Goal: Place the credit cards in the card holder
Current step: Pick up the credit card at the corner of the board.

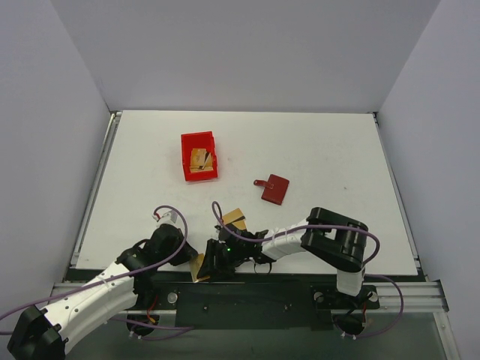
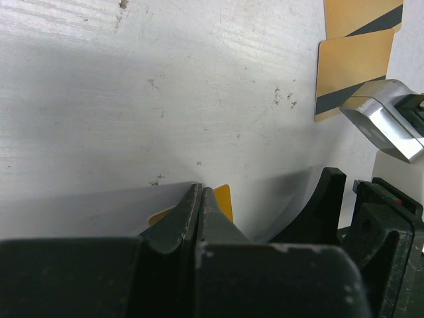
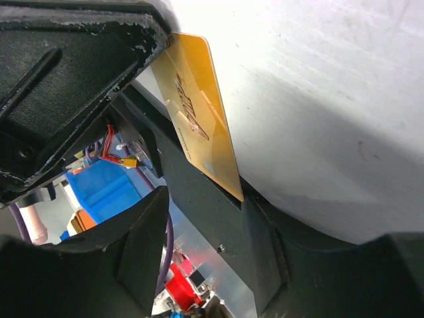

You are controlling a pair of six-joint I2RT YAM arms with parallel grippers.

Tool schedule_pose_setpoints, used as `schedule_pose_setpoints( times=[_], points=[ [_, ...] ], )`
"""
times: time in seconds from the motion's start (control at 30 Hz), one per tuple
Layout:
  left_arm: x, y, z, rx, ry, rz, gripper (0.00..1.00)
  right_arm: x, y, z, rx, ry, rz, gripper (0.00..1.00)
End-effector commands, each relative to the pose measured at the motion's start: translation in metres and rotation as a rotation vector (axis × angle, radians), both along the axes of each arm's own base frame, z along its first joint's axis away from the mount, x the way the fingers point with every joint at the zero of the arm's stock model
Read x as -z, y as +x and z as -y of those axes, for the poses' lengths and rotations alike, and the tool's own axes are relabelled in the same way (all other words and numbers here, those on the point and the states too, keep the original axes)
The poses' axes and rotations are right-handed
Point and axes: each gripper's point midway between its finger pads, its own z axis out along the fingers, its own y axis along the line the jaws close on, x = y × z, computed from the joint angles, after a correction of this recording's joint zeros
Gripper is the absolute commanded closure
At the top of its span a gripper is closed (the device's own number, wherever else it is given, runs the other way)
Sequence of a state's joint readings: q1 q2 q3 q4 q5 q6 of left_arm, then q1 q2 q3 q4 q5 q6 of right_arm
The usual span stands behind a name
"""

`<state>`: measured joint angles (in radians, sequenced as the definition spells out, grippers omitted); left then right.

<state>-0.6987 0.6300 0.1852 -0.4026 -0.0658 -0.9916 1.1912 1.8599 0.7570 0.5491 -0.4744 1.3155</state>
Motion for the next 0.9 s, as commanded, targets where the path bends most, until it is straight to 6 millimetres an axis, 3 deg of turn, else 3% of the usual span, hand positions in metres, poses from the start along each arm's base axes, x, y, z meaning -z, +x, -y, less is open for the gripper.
schedule_pose_setpoints(
  times=[0.0,0.17,0.33,0.4,0.63,0.67,0.73,0.87],
  points=[
    [0.016,-0.016,-0.009,0.014,0.045,-0.069,1.00,0.065,0.037,0.040,0.141,-0.241,0.088,0.57],
    [0.016,-0.017,-0.009,0.008,0.041,-0.072,1.00,0.069,0.041,0.038,0.147,-0.244,0.084,0.66],
    [0.015,-0.016,-0.009,0.003,0.037,-0.069,1.00,0.069,0.042,0.036,0.144,-0.229,0.089,0.94],
    [0.014,-0.015,-0.008,0.005,0.034,-0.064,1.00,0.067,0.043,0.036,0.143,-0.221,0.097,1.00],
    [-0.010,0.000,-0.002,-0.014,0.013,-0.005,0.98,0.054,0.050,0.034,0.144,-0.168,0.161,1.00],
    [-0.014,0.003,-0.002,-0.022,0.012,0.005,0.92,0.049,0.051,0.033,0.137,-0.152,0.178,1.00],
    [-0.031,0.012,0.000,-0.039,0.005,0.047,0.69,0.043,0.052,0.034,0.129,-0.136,0.206,1.00],
    [-0.073,0.033,0.001,-0.076,-0.016,0.157,0.45,0.026,0.057,0.032,0.105,-0.097,0.270,1.00]
  ],
)
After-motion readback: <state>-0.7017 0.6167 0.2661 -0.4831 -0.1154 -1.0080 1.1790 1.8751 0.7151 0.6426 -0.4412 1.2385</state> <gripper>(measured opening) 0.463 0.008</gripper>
